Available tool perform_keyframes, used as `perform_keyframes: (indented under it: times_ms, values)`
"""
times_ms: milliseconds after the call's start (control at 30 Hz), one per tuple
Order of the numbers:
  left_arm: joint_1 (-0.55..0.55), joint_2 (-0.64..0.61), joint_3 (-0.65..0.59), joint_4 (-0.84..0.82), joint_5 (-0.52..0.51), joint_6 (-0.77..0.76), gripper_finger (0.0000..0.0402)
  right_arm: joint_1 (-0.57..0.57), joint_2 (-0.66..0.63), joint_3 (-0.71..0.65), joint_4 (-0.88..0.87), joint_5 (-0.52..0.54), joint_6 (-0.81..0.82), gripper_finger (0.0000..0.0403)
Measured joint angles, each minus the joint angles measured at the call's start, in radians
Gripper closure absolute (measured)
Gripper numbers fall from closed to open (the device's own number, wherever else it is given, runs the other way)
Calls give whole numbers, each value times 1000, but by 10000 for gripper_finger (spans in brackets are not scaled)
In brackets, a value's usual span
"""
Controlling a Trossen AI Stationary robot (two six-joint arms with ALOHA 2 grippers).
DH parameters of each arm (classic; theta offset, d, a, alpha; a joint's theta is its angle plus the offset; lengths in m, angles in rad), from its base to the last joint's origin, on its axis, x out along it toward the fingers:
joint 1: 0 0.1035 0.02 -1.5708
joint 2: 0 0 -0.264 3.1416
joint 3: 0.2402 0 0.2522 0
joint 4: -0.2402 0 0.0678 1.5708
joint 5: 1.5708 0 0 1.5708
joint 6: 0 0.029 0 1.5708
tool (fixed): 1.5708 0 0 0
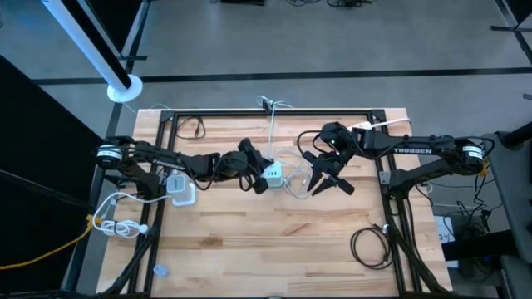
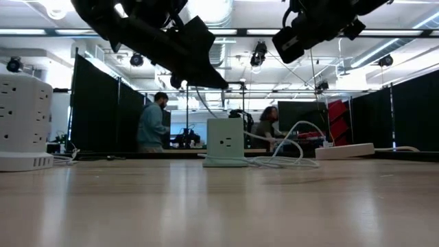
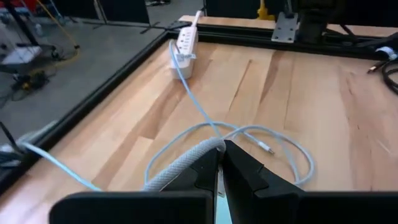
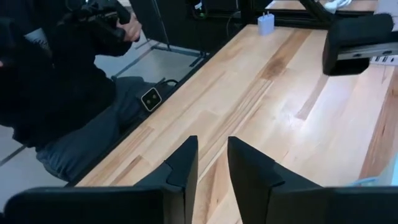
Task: Insert USB
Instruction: Insert the right white charger cable into the center white outlet extension
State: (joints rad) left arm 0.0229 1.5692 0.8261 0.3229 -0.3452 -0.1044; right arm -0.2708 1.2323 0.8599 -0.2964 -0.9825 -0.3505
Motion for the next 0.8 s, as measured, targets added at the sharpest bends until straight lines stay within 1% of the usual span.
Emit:
perform_keyframes:
  times_ms: [100,333,567,800]
  values:
    - [-7,0,-16,29,1,-38,400,0,5,-1,5,0,0,345]
    - [-46,0,-97,175,0,-41,400,0,7,-1,29,0,0,357]
    - [-54,1,-129,225,-37,-61,400,0,7,-1,55,0,0,357]
    - [-67,1,-119,225,-41,-62,400,0,7,-1,71,0,3,344]
